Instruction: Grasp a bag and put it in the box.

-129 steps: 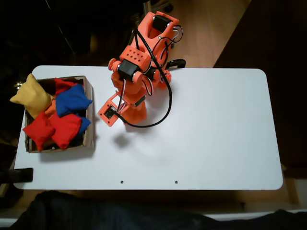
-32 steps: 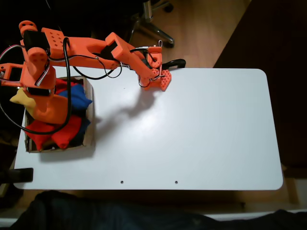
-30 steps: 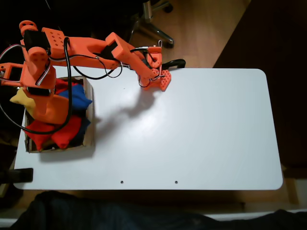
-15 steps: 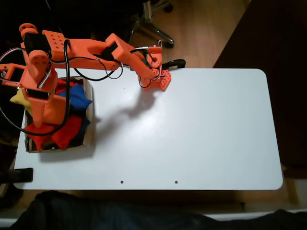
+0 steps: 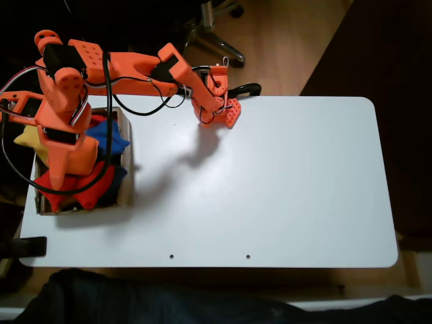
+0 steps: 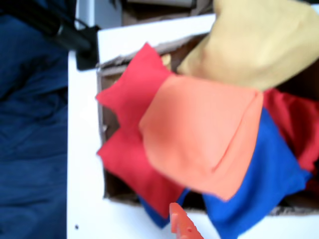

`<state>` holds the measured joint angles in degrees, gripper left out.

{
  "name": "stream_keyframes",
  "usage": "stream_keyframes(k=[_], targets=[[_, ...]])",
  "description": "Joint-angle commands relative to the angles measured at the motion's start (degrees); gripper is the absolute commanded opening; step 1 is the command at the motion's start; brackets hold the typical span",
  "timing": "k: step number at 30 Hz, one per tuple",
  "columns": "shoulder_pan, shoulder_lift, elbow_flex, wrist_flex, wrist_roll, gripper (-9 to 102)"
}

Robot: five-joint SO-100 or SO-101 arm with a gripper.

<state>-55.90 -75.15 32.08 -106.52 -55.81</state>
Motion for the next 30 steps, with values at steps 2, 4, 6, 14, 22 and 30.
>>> stream_keyframes(k=[2,4,6,14,22,30], targets=[[1.49,-6.86,4.66,-0.62,0.09,76],[2.2,-9.14,7.29,-0.62,-0.26,77],[2.9,-11.25,9.58,-0.62,-0.62,78],[5.98,-18.63,19.16,-0.62,-0.53,79],[10.99,-27.6,31.29,-0.35,1.85,79],[19.16,-36.39,42.71,0.0,9.67,79]])
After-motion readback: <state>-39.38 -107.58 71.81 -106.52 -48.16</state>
